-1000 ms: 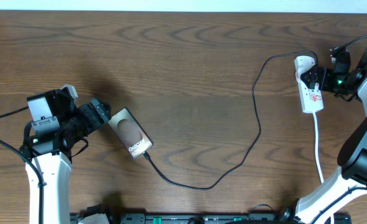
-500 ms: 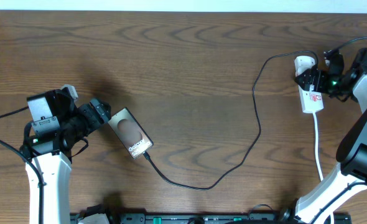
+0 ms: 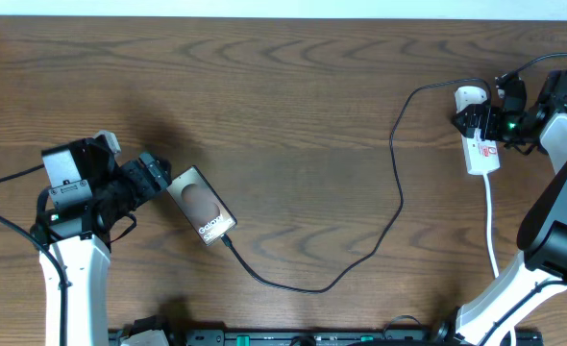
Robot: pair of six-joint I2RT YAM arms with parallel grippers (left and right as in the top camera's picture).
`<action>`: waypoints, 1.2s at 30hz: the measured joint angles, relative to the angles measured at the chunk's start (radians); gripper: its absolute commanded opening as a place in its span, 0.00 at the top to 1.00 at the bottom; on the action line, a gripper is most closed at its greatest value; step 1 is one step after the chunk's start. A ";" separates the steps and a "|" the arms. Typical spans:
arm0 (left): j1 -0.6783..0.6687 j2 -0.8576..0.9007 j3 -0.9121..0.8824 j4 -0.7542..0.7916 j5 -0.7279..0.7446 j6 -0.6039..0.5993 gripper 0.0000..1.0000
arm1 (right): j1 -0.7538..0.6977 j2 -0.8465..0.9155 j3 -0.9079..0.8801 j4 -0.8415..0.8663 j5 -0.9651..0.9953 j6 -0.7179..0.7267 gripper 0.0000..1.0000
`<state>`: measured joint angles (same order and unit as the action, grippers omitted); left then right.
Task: Plug charger to phone and switch on socket
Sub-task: 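Lower the right gripper onto the orange switch beside the charger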
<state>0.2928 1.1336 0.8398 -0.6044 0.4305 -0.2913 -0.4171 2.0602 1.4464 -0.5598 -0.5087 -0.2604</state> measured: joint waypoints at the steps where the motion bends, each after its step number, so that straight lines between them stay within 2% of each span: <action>1: 0.000 0.000 0.000 -0.002 0.000 0.000 0.11 | 0.000 0.000 0.000 0.002 0.000 0.000 0.01; 36: 0.000 0.001 0.000 -0.016 0.000 0.000 0.11 | 0.017 0.028 0.019 0.003 0.013 0.016 0.02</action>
<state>0.2928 1.1343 0.8398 -0.6209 0.4301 -0.2913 -0.4004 2.0880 1.4654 -0.5564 -0.4961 -0.2443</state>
